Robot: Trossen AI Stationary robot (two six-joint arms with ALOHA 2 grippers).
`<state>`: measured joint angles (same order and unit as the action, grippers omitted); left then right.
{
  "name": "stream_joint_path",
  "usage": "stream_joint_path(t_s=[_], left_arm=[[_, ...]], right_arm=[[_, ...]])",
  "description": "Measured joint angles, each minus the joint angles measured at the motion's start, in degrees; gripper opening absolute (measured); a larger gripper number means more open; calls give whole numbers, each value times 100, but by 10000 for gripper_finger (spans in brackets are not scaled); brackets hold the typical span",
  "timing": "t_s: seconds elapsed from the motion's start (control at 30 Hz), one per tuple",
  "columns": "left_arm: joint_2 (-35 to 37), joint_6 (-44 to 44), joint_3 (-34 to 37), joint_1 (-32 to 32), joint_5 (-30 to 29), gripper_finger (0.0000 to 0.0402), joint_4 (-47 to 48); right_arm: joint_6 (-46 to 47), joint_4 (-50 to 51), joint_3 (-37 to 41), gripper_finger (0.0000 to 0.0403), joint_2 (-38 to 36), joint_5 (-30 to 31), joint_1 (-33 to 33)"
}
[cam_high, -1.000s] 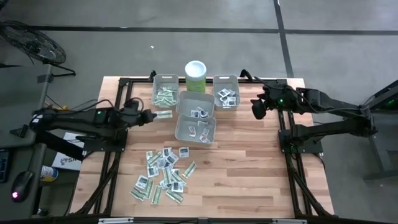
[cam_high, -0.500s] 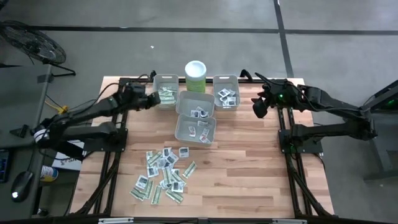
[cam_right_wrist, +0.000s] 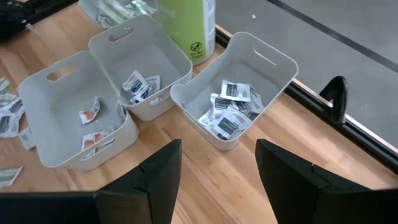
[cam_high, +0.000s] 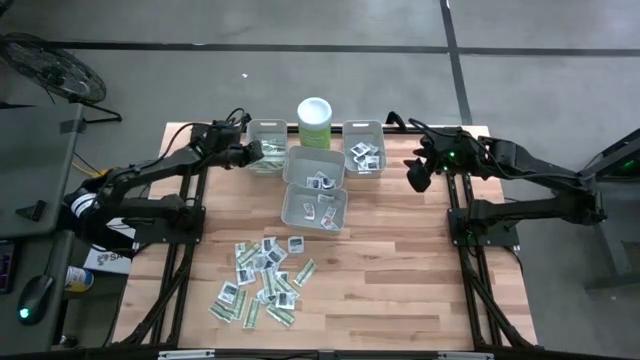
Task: Pick & Place First Aid Supplies
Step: Put the bandage pack into the left bin
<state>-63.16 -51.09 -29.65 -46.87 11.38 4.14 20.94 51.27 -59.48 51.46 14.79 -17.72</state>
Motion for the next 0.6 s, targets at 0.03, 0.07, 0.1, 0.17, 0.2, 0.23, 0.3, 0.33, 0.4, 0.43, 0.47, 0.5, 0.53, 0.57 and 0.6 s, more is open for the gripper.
stream_joint_path(t_s=[0.03,0.07,0.1,0.17,0.2,0.23,0.3,0.33,0.4,0.43,0.47,0.5,0.53,0.57,0.6], left_arm=[[0,22,0,0,-92,8,38],[0,30,0,0,-150,11,72],[0,32,0,-2,-158,16,94],[0,78,0,-4,-184,29,99],[4,126,0,-4,-204,36,104],[18,154,0,-4,-238,45,132],[49,158,0,-3,-362,62,215],[59,169,0,-2,-457,71,265],[95,181,0,-4,-605,88,392],[125,183,0,-4,-652,96,426],[170,183,0,-4,-676,104,466],[224,183,0,-4,-682,111,509],[282,220,0,-4,-690,118,546],[355,298,2,-4,-722,123,589],[440,373,2,-4,-759,128,651]], right_arm=[[-42,0,0,199,0,-46,2],[-69,1,0,199,0,-108,0],[-95,7,0,199,0,-170,0],[-172,12,0,199,0,-251,2],[-200,17,0,199,0,-296,0],[-229,19,0,199,0,-332,0],[-335,21,0,199,0,-417,0],[-381,21,0,199,0,-449,2],[-451,21,0,199,0,-501,2],[-471,21,0,199,0,-515,0],[-473,21,0,199,0,-534,2],[-472,21,0,199,0,-536,0],[-468,21,0,199,0,-537,2],[-464,19,0,199,0,-537,1],[-459,20,0,199,0,-550,0]])
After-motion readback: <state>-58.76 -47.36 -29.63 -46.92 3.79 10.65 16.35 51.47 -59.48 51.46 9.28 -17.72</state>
